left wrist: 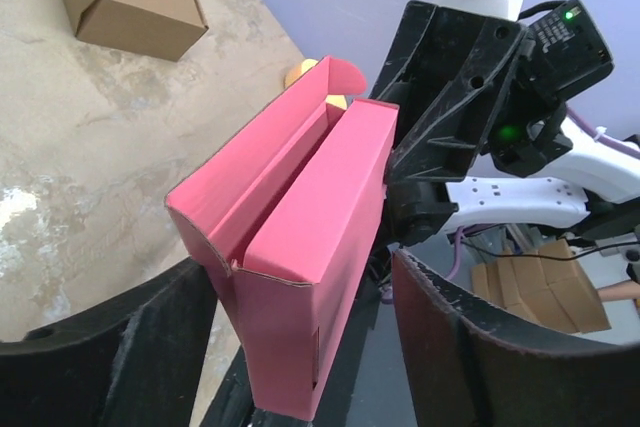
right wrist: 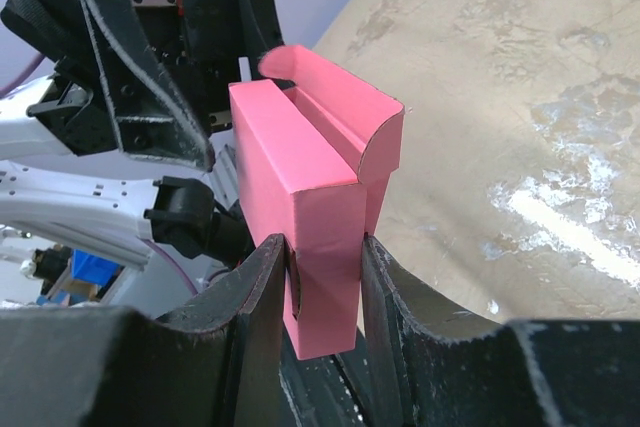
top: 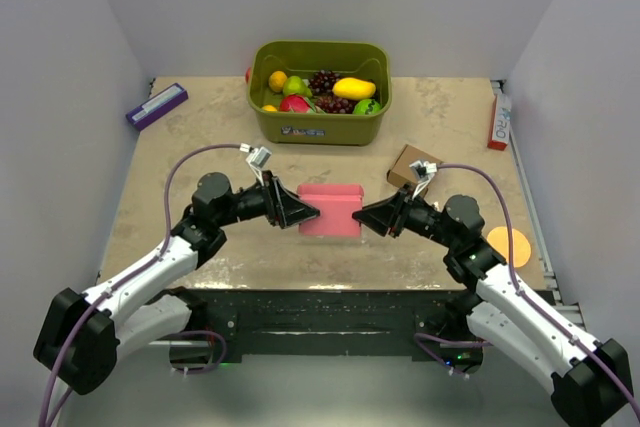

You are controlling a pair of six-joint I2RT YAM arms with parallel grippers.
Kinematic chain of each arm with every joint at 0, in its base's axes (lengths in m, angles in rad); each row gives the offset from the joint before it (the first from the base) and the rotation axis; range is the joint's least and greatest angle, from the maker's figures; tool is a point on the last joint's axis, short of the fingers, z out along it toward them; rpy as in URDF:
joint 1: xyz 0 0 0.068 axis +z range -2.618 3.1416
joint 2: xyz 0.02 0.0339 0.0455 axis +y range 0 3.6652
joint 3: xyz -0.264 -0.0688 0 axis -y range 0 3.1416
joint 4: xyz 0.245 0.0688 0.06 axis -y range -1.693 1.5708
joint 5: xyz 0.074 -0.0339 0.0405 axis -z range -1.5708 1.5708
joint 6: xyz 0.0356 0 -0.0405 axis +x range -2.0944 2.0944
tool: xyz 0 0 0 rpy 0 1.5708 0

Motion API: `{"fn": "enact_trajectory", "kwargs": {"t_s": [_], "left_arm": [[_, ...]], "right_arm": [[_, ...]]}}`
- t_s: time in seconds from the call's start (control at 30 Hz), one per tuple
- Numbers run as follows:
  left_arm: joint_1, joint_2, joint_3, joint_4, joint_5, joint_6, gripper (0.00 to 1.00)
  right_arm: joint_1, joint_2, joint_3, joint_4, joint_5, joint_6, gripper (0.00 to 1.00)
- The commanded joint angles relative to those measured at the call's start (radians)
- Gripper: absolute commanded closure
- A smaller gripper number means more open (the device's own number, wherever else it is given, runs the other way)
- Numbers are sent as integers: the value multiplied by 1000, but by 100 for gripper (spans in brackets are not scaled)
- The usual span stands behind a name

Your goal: Fold the paper box

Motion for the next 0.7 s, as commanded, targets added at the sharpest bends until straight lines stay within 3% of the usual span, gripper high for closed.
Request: {"fn": "enact_trajectory", "kwargs": {"t_s": [0.0,0.1,0.23,0.3,0.33,0.37,0.43,0.47,0.6,0.67], "left_arm": [[-4,7,11,113,50,-13,37],[-7,18,2,168,79,-10,49],[-7,19,-4,165,107,50,78],[-7,12,2,139,117,106,88],[-9,7,5,129,119,125,94],[-9,-1,9,116,122,142,96],[-7,-4,28,69,149,192,97],[-9,-4,35,54,183,206,98],[-9,-7,58,-9,271,266,97],[-7,-13,75,-37,310,288,97]], "right_arm": [[5,4,48,12,-37,-26,100],[5,7,50,-11,-34,-45,100],[3,-1,61,-49,-16,-57,100],[3,-4,74,-81,-11,-68,95],[5,-9,84,-100,7,-83,89],[5,-19,93,-147,17,-95,69],[3,-33,133,-199,40,-136,51],[3,-41,146,-245,53,-152,36],[5,-55,246,-368,49,-252,17],[3,-44,290,-408,3,-319,15]]}}
